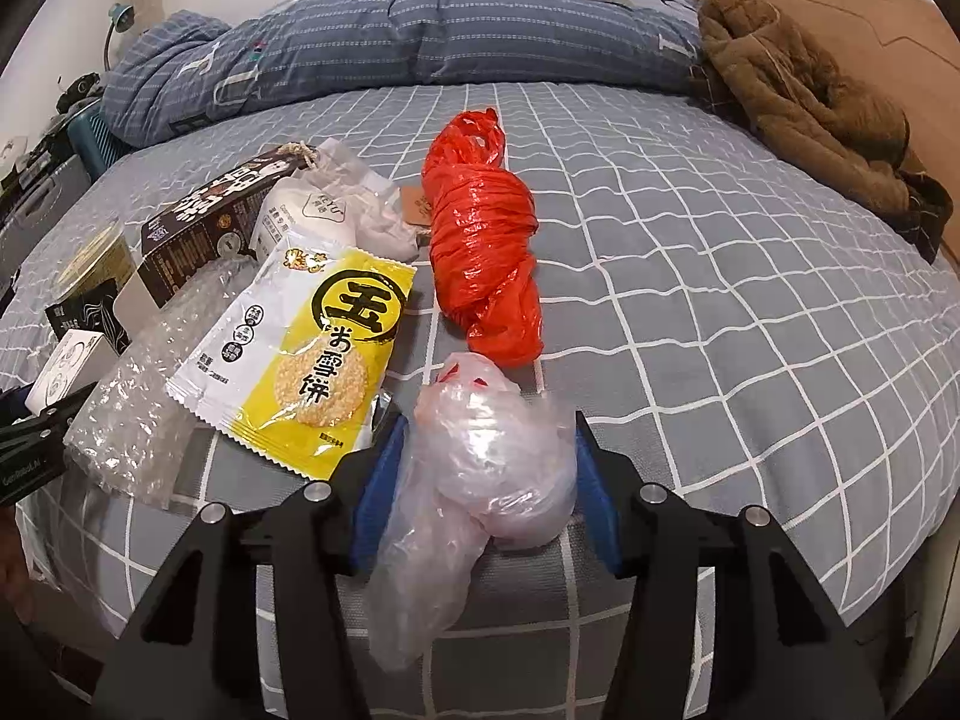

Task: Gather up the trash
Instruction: 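Grasp the white earphone box with the left tool while the right tool grasps the clear plastic bag, then carry the white box and plastic bag down toward the black trash bin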

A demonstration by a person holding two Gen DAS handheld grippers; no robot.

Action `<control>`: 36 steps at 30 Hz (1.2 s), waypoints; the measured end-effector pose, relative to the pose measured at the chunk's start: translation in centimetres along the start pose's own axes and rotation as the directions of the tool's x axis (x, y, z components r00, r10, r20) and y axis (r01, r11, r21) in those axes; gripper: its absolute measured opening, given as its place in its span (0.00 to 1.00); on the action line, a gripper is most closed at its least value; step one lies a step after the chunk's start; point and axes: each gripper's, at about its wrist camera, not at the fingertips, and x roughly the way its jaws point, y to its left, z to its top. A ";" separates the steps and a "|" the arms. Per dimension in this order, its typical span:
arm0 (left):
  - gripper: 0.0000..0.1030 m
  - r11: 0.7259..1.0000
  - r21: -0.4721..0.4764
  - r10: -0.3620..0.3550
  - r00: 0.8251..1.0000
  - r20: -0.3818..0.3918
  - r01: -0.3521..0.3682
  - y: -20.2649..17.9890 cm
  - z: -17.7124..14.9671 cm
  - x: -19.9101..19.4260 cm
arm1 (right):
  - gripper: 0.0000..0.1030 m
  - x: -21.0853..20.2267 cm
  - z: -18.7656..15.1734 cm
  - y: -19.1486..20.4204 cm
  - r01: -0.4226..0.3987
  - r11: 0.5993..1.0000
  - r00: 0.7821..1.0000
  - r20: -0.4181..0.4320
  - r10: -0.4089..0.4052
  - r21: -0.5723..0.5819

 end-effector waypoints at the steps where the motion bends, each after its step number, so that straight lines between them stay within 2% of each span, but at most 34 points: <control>1: 0.67 1.000 0.001 -0.001 1.000 0.001 0.001 -0.1 0.0 -0.1 | 0.50 -0.2 0.0 0.1 -0.001 1.000 1.000 0.001 0.001 0.001; 24: 0.66 0.999 -0.016 -0.030 0.997 0.066 0.031 0.4 0.6 -5.8 | 0.49 -7.7 1.5 2.5 -0.002 0.999 0.994 0.112 0.008 -0.051; 36: 0.66 0.998 -0.017 -0.060 0.993 0.106 0.062 0.9 0.0 -8.5 | 0.49 -10.3 1.0 4.2 -0.049 0.997 0.988 0.144 0.058 -0.064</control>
